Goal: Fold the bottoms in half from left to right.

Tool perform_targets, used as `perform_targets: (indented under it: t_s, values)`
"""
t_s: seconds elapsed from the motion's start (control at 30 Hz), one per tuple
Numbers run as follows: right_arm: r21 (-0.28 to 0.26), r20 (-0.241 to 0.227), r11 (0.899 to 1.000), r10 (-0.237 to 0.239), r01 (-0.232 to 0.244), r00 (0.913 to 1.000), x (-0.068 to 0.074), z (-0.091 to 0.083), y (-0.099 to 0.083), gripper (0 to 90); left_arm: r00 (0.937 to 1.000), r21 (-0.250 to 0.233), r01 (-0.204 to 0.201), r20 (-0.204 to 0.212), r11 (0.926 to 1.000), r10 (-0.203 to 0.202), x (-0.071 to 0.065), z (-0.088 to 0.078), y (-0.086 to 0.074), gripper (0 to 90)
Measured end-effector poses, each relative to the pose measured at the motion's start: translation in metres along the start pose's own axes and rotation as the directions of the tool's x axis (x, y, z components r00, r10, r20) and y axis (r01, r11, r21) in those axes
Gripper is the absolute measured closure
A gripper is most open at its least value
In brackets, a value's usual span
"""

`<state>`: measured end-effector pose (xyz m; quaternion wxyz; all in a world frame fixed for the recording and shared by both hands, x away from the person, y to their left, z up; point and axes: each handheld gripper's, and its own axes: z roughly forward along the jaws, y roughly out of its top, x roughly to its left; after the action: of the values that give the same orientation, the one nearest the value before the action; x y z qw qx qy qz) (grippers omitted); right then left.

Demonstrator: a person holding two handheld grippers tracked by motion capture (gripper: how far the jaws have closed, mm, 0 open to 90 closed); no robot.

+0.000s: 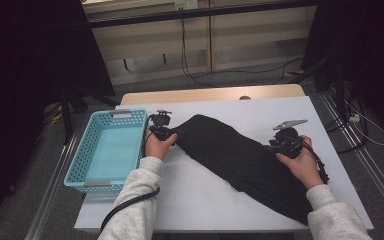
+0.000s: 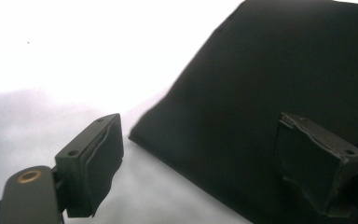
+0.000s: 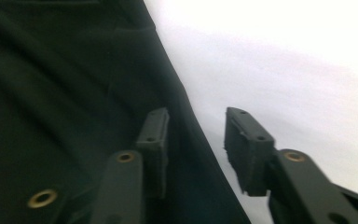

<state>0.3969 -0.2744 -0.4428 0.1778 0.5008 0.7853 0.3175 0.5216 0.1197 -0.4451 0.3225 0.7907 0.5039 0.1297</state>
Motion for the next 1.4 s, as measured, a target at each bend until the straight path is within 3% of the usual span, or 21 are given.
perform_targets:
  t_s: [0.1,0.23,0.27,0.37,0.4,0.43,0.57,0.67,0.73,0.8,0.93,1.07,1.17,1.3,1.33,1.4]
  values:
    - [-0.021,-0.002,1.0,0.016,-0.016,0.9999,-0.002,-0.01,-0.003,54.8,0.9999,-0.008,0.004,0.015,1.0,-0.003,0.001,0.004,0.003,14.9]
    - [-0.038,-0.023,0.999,0.023,-0.024,0.9995,-0.002,-0.018,-0.009,53.5,1.0,0.0,0.008,-0.002,1.0,-0.008,0.003,0.013,0.006,15.6]
    - [-0.047,-0.038,0.999,0.009,-0.01,0.9992,0.002,-0.023,-0.012,53.1,0.9997,0.002,-0.019,-0.017,0.9998,0.019,0.004,0.017,0.007,18.3]
    - [-0.056,-0.053,0.998,-0.003,0.0,0.9986,0.005,-0.027,-0.015,52.5,0.9993,-0.003,-0.029,-0.026,0.9996,0.029,0.005,0.02,0.008,20.5]
    - [-0.066,-0.065,0.998,-0.012,0.008,0.9978,0.009,-0.031,-0.018,52.3,0.9977,0.015,-0.061,-0.028,0.998,0.061,0.004,0.019,0.009,23.4]
    - [-0.07,-0.066,0.997,-0.018,0.014,0.9977,0.01,-0.033,-0.019,52.2,0.9977,0.015,-0.061,-0.028,0.998,0.061,0.004,0.019,0.009,25.3]
    - [-0.092,-0.075,0.996,-0.023,0.016,0.9969,0.013,-0.039,-0.022,52.1,0.9995,0.045,-0.03,0.013,0.9985,0.03,0.001,0.015,0.011,48.1]
    - [-0.104,-0.085,0.994,-0.03,0.021,0.996,0.017,-0.045,-0.025,52.0,0.9964,0.061,0.036,0.074,0.9975,-0.04,0.002,0.013,0.009,74.7]
    - [-0.096,-0.085,0.995,-0.034,0.026,0.9958,0.02,-0.048,-0.03,51.9,0.9973,0.06,0.026,0.067,0.9979,-0.03,-0.002,0.012,0.009,83.4]
    - [-0.091,-0.092,0.995,-0.039,0.03,0.995,0.023,-0.05,-0.034,51.6,0.999,0.069,0.006,0.044,0.9976,-0.009,-0.007,0.011,0.012,85.4]
    - [-0.089,-0.105,0.995,-0.045,0.035,0.9935,0.028,-0.054,-0.043,51.6,0.9996,0.075,0.012,0.024,0.9971,-0.014,-0.006,0.006,0.016,86.4]
    - [-0.064,-0.149,0.996,-0.076,0.067,0.9859,0.045,-0.051,-0.063,58.2,0.9984,0.039,0.055,-0.014,0.9977,-0.055,0.003,-0.003,0.021,87.1]
    - [-0.035,-0.169,0.995,-0.101,0.097,0.9803,0.054,-0.045,-0.069,60.0,0.9978,0.038,0.066,-0.001,0.9971,-0.066,0.003,-0.004,0.019,87.0]
    - [-0.041,-0.164,0.991,-0.132,0.127,0.9776,0.059,-0.043,-0.072,67.3,0.9977,0.04,0.067,-0.002,0.9969,-0.067,0.002,-0.003,0.017,86.9]
    - [-0.039,-0.153,0.989,-0.149,0.145,0.977,0.06,-0.043,-0.072,76.2,0.9977,0.041,0.068,0.0,0.9968,-0.069,0.002,-0.002,0.016,86.8]
    - [-0.031,-0.16,0.99,-0.144,0.14,0.9766,0.058,-0.044,-0.073,84.4,0.9978,0.041,0.067,0.0,0.9969,-0.067,0.002,-0.002,0.015,86.8]
